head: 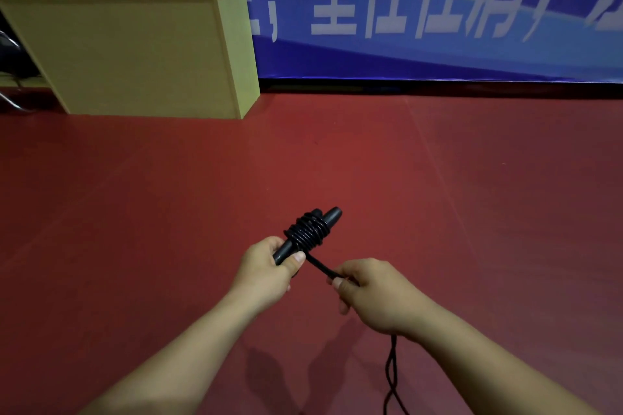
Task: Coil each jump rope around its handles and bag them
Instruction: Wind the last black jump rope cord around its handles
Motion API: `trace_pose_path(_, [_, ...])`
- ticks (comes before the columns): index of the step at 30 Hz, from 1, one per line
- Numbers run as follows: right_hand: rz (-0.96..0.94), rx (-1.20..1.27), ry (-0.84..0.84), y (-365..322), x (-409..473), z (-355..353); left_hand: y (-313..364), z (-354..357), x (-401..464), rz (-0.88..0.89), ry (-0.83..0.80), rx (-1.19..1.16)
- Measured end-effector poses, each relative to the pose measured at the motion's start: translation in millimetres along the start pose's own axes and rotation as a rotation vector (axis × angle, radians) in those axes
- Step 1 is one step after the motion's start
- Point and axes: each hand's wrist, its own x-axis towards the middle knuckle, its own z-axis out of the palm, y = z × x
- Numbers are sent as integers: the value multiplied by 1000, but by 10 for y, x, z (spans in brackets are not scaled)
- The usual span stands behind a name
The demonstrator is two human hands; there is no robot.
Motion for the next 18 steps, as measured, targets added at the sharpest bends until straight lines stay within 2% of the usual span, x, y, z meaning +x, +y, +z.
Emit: trace_pose_path(18, [-57,-68,66,-91,-47,13,-143,-93,161,-28,60,247])
